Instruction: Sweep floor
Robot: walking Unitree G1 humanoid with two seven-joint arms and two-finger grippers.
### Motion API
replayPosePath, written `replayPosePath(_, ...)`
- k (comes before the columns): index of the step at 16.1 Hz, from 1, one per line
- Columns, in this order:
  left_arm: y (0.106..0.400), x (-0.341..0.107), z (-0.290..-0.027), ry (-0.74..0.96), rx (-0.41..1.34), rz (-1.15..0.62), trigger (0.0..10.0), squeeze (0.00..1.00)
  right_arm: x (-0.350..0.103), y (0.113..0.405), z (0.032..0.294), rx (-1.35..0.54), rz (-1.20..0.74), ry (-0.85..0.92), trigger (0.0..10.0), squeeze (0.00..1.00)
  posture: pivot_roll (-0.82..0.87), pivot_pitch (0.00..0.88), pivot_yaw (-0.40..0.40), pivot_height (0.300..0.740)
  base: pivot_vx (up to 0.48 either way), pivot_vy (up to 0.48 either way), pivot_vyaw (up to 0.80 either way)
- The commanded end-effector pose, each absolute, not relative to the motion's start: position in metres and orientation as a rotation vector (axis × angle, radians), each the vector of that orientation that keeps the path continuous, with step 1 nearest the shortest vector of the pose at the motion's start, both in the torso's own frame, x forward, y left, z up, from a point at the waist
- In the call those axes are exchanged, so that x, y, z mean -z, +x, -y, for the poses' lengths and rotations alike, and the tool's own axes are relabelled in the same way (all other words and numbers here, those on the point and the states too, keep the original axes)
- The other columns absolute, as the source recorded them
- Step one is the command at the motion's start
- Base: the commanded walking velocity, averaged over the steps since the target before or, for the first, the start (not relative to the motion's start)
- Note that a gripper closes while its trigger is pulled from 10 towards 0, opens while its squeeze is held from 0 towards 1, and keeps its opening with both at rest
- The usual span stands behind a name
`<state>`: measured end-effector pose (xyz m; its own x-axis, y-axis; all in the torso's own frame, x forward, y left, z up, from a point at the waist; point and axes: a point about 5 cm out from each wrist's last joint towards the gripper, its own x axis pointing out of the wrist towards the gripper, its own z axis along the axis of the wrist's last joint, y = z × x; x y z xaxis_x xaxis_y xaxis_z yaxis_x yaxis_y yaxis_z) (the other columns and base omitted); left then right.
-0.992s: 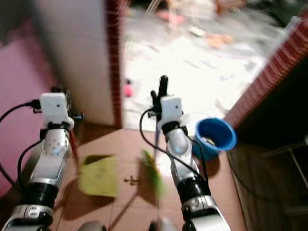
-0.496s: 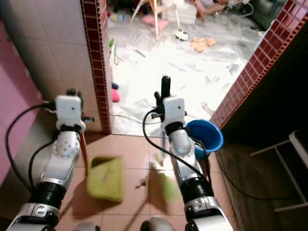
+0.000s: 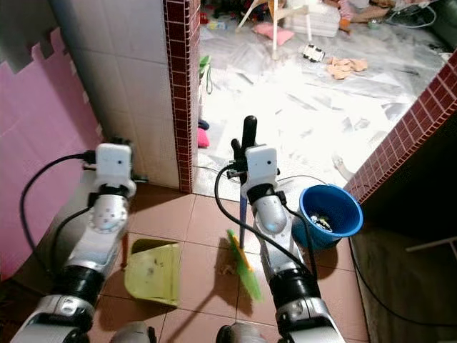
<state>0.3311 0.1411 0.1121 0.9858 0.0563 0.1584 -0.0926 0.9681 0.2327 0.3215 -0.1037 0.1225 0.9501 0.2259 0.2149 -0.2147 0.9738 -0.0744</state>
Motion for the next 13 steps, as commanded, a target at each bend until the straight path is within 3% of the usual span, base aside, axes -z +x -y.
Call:
replayPosePath(1, 0.338, -0.121, -0.131, 0.196, -0.052, 0.189, 10.0, 0.0, -0.127, 0.321, 0.106, -0.215, 0.233, -0.041, 10.0, 0.0, -0.03, 0.095, -0.079, 0.74, 0.0, 0.0, 0.0)
replayPosePath(8, 0.343, -0.101, -0.101, 0.104, -0.001, 0.07, 10.0, 0.0, -0.129, 0.327, 0.112, -0.161, 0.163, 0.051, 10.0, 0.0, -0.08, 0.101, -0.08, 0.74, 0.0, 0.0, 0.0)
replayPosePath(13, 0.348, -0.108, -0.117, 0.178, -0.187, 0.14, 10.0, 0.0, -0.129, 0.328, 0.115, -0.16, 0.13, 0.06, 10.0, 0.0, -0.09, 0.087, -0.085, 0.74, 0.0, 0.0, 0.0)
